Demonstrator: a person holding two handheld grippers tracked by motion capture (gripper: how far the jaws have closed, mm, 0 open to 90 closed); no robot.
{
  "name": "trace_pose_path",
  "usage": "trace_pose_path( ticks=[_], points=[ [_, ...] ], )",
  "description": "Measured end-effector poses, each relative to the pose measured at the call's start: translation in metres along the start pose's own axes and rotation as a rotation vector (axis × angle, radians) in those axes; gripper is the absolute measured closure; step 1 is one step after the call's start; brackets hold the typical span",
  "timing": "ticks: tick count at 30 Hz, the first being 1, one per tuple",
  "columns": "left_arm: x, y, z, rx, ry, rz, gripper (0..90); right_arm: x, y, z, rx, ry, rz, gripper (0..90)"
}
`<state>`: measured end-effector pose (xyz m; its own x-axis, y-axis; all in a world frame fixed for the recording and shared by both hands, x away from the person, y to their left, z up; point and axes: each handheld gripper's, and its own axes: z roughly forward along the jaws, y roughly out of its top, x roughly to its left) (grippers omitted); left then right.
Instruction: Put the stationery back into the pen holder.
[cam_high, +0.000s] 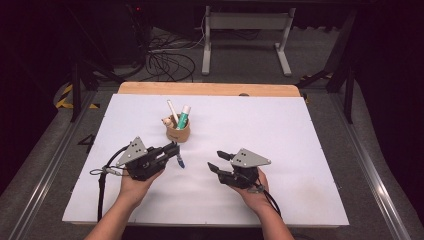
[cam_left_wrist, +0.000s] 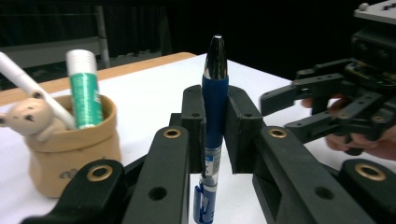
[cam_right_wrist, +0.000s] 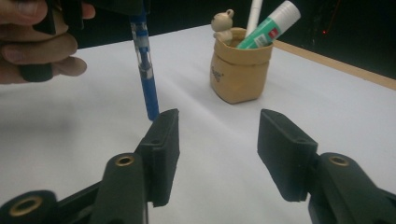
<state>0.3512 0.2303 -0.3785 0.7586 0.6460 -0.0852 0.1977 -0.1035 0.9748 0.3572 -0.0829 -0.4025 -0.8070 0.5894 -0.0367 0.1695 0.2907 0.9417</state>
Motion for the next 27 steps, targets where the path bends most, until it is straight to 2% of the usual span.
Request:
trace_pose_path(
  ticks=[8,14,21,27],
  points=[
    [0.008,0.013,0.001,0.029,0.014,0.025,79.3,-0.01,-0.003,-0.015,0.021,-0.029,0.024,39.8],
    [0.017,0.024,0.003,0.014,0.051,0.05,79.3,-0.018,-0.004,-0.023,0.029,-0.049,0.038,33.2],
    [0.027,0.039,0.01,-0.008,0.078,0.06,79.3,-0.028,-0.004,-0.033,0.03,-0.068,0.052,26.0],
    [0.033,0.049,0.02,-0.022,0.095,0.074,79.3,-0.036,-0.005,-0.04,0.023,-0.091,0.066,24.3]
  ],
)
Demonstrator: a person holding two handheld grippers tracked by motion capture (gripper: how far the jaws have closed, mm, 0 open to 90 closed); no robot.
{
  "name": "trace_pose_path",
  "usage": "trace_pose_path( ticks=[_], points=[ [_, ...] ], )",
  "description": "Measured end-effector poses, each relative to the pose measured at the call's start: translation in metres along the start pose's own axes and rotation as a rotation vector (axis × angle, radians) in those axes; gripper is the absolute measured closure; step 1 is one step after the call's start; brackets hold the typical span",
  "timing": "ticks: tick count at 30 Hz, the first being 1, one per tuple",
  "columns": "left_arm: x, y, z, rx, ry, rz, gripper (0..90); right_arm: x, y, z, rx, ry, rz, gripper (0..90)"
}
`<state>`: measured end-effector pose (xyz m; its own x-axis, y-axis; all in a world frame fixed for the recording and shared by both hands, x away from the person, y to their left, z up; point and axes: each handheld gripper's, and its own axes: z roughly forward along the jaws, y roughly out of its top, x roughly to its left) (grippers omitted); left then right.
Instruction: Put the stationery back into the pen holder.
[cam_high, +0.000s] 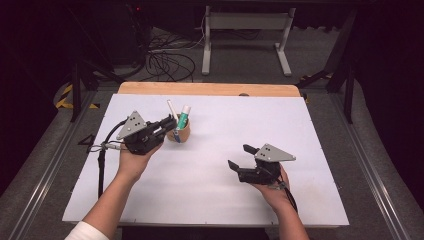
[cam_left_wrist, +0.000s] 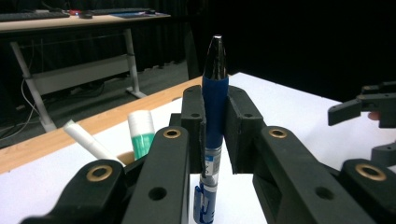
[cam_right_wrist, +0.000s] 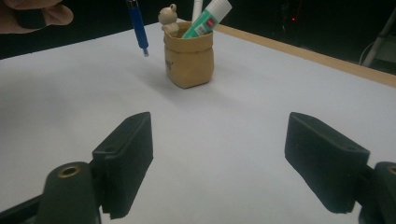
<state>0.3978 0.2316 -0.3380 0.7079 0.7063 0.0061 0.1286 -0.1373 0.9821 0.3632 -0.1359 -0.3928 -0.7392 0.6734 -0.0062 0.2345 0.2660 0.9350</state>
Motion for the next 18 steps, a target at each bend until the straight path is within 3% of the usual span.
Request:
trace_pose_path(
  ticks=[10,18],
  points=[
    [0.009,0.004,0.012,-0.018,0.066,0.005,79.3,-0.012,0.0,-0.01,-0.024,-0.024,0.026,22.5],
    [0.018,0.007,0.017,-0.042,0.104,-0.01,79.3,-0.012,0.0,-0.01,-0.019,-0.024,0.02,22.5]
  ],
)
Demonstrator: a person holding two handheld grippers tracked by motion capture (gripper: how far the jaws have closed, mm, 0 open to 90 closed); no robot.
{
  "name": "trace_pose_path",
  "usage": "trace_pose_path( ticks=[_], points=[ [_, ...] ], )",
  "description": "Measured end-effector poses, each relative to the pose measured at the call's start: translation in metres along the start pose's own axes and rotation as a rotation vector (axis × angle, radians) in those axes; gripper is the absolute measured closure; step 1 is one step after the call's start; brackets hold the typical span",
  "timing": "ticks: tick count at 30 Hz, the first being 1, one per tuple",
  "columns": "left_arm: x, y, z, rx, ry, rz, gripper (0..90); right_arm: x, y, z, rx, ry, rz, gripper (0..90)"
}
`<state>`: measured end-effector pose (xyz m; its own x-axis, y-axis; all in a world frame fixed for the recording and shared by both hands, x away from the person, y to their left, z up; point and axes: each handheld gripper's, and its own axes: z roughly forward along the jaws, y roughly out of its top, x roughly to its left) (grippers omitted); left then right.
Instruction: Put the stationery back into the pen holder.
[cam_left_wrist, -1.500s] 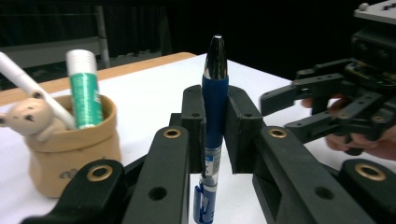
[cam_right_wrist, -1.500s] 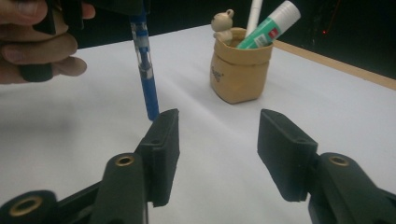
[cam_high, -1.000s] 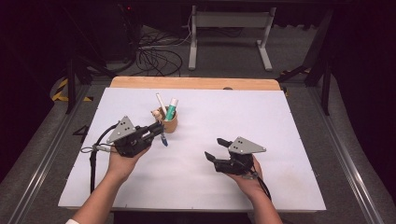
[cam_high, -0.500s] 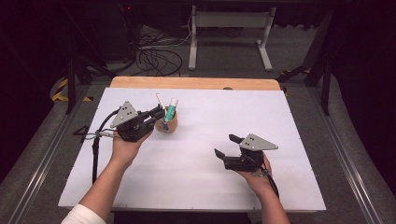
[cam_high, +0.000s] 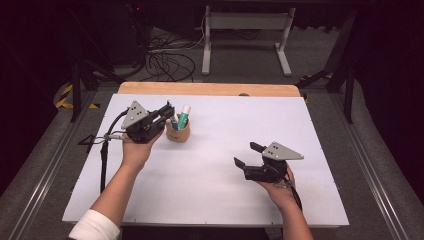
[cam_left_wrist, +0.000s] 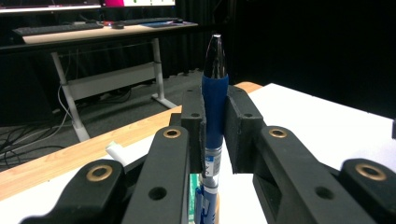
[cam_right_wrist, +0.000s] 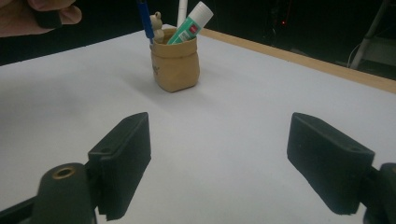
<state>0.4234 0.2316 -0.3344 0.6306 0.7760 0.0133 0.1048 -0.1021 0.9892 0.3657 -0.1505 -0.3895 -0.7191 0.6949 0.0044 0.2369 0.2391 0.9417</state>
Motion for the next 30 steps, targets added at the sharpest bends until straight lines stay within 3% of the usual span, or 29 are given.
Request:
trace_pose_path(
  ticks=[8,13,30],
  points=[
    [0.002,0.006,0.008,-0.024,0.019,0.034,79.4,0.001,0.0,0.001,0.007,0.007,-0.01,22.9],
    [0.002,0.005,0.014,-0.004,0.049,0.087,79.4,0.001,0.0,0.002,0.009,0.008,-0.014,22.9],
    [0.009,-0.01,0.032,0.08,0.074,0.11,79.3,0.0,0.0,0.0,-0.003,-0.007,-0.008,23.4]
  ],
)
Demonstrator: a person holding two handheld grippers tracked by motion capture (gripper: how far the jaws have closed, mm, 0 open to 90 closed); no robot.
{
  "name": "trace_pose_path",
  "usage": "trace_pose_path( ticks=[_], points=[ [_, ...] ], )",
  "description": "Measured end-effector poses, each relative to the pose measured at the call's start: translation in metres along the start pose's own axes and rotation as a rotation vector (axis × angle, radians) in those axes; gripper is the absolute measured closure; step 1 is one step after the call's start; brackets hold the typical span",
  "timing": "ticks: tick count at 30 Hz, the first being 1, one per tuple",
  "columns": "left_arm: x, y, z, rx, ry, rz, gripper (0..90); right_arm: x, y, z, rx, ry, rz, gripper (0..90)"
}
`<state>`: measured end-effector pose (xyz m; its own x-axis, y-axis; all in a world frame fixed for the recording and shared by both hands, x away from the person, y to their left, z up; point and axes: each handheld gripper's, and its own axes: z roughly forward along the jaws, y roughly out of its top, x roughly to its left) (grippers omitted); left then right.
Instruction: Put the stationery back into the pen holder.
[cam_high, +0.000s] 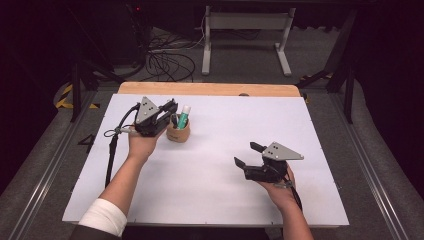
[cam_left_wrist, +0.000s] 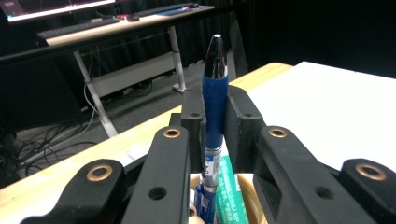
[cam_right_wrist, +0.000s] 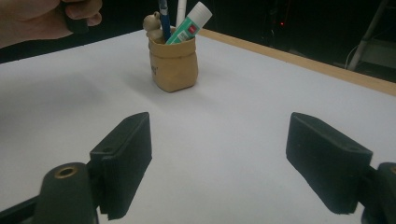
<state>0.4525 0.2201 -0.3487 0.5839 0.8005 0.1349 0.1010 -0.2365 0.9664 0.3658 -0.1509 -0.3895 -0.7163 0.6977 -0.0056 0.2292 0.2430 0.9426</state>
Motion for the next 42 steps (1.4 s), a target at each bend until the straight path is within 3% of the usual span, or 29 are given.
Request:
trace_pose_path(
  ticks=[8,17,26,42],
  points=[
    [0.001,-0.007,0.01,0.053,0.003,-0.019,79.3,-0.006,-0.002,-0.003,-0.014,-0.056,0.036,24.6],
    [0.007,-0.013,0.017,0.116,0.022,-0.074,79.2,-0.009,-0.002,-0.004,-0.023,-0.069,0.049,24.7],
    [0.008,-0.018,0.022,0.146,0.019,-0.082,79.0,-0.008,-0.002,-0.004,-0.022,-0.063,0.045,24.8],
    [0.013,-0.018,0.024,0.15,0.009,-0.101,78.6,-0.005,-0.001,-0.004,-0.038,-0.055,0.025,25.0]
  ],
)
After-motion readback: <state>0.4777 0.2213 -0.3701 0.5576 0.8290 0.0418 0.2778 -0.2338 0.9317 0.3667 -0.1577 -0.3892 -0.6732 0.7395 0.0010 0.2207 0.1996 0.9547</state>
